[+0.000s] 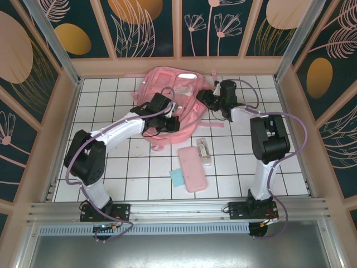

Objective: Pack the student bag

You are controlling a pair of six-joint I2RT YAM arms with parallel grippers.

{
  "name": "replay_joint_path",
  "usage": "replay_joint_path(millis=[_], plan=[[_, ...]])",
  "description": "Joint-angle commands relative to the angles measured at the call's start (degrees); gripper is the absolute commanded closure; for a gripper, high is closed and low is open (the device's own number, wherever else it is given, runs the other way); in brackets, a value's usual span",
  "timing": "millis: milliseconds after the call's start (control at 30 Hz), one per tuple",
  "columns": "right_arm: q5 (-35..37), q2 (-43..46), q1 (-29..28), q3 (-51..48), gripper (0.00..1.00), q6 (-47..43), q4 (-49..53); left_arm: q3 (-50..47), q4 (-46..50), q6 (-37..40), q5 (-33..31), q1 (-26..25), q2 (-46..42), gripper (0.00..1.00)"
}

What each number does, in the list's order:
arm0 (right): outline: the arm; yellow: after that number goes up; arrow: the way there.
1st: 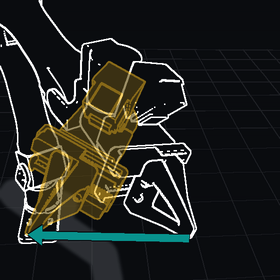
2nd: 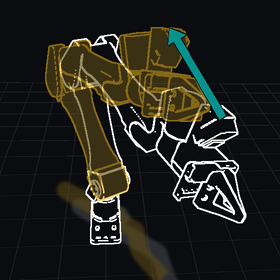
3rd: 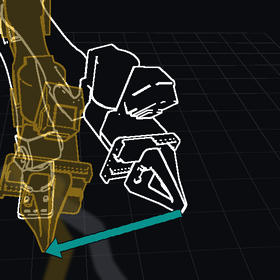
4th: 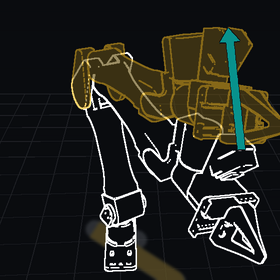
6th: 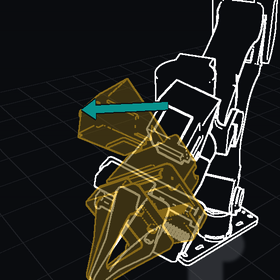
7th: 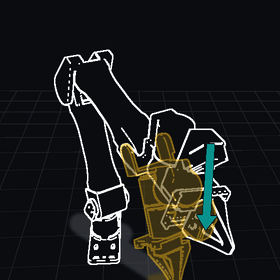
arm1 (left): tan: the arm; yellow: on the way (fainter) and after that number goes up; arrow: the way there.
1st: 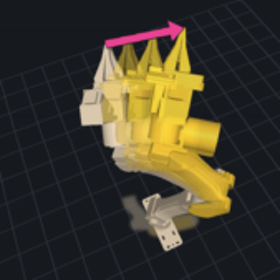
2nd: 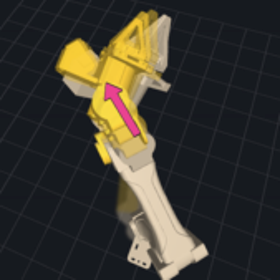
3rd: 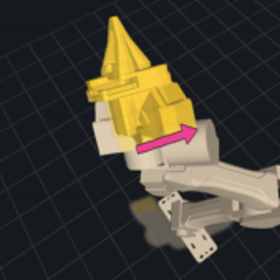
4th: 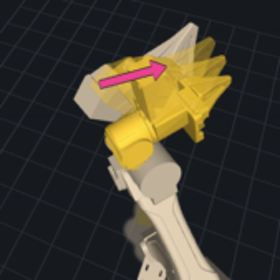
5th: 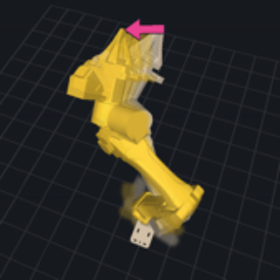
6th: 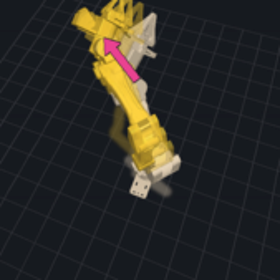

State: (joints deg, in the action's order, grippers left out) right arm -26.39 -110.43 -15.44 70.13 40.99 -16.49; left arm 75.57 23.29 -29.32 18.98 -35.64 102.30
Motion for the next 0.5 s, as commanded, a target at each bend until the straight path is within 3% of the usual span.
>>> replay_joint_path(millis=[0,233,467], plan=[[5.0,9.2,0.0,-4.3,0.49,0.9,3.8,4.0,-4.4,-4.9,3.9,-0.8,3.6,1.00],[1.7,21.1,-2.3,-19.5,0.40,10.7,-0.9,9.2,-5.4,-5.1,1.3,-1.3,6.5,1.00],[0.7,18.0,-6.3,-22.8,0.39,17.7,-10.5,6.9,-5.0,-4.9,0.9,-2.3,4.8,1.00]])
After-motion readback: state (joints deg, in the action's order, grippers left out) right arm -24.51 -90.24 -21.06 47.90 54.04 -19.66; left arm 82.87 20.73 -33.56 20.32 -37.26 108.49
